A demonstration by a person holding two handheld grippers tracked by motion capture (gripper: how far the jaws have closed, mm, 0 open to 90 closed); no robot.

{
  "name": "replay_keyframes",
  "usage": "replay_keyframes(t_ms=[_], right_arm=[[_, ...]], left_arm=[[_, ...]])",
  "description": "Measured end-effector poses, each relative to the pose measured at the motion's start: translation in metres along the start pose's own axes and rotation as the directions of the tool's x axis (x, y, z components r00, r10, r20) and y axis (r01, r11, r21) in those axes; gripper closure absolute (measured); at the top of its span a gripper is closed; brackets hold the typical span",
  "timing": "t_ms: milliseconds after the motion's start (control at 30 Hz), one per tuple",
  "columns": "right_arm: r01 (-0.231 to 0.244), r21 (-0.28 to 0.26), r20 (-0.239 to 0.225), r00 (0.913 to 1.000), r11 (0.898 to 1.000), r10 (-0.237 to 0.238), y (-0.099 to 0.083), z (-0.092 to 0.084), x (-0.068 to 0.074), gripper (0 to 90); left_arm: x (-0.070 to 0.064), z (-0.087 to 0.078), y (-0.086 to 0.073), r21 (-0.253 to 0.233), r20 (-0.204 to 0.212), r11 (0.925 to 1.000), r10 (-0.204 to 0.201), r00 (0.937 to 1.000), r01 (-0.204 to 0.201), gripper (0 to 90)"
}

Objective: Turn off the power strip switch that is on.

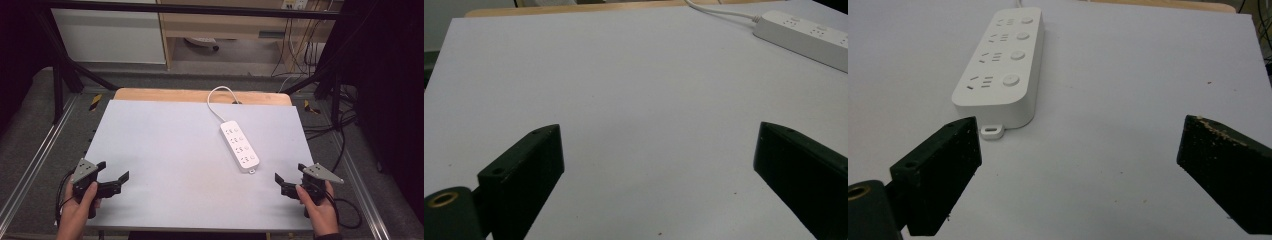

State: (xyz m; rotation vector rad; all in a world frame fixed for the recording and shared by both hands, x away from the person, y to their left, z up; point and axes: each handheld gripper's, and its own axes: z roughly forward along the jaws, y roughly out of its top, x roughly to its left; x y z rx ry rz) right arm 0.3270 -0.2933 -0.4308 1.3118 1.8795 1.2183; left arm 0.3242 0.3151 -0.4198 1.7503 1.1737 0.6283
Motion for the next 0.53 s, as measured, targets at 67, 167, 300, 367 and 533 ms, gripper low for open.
replay_keyframes(t_ms=[67, 167, 300, 367, 533], right_arm=[[0.0, 0.008, -0.011, 0.9999, 1.0, 0.001, -0.001, 0.002, 0.002, 4.1], [0.006, 0.026, -0.023, 0.9997, 1.0, -0.005, -0.005, 0.006, 0.005, 3.9], [0.017, 0.048, -0.025, 0.9996, 0.999, -0.015, -0.008, 0.012, 0.008, 3.9], [0.027, 0.056, -0.022, 0.9994, 0.998, -0.026, -0.009, 0.015, 0.01, 3.9], [0.042, 0.091, 0.019, 0.9989, 0.995, -0.044, -0.01, 0.021, 0.01, 4.3]], left_arm=[[0.0, 0.0, 0.0, -0.001, -0.002, 1.0, -0.004, 1.0, 0.004, 5.9], [-0.002, 0.001, 0.0, -0.003, 0.002, 1.0, -0.003, 1.0, 0.003, 5.9], [-0.002, 0.001, 0.001, 0.0, 0.003, 1.0, 0.002, 1.0, -0.002, 5.9], [-0.002, 0.001, 0.001, -0.002, 0.003, 1.0, 0.001, 1.0, -0.001, 5.9], [-0.002, 0.001, 0.001, -0.002, 0.006, 1.0, 0.003, 1.0, -0.003, 5.9]])
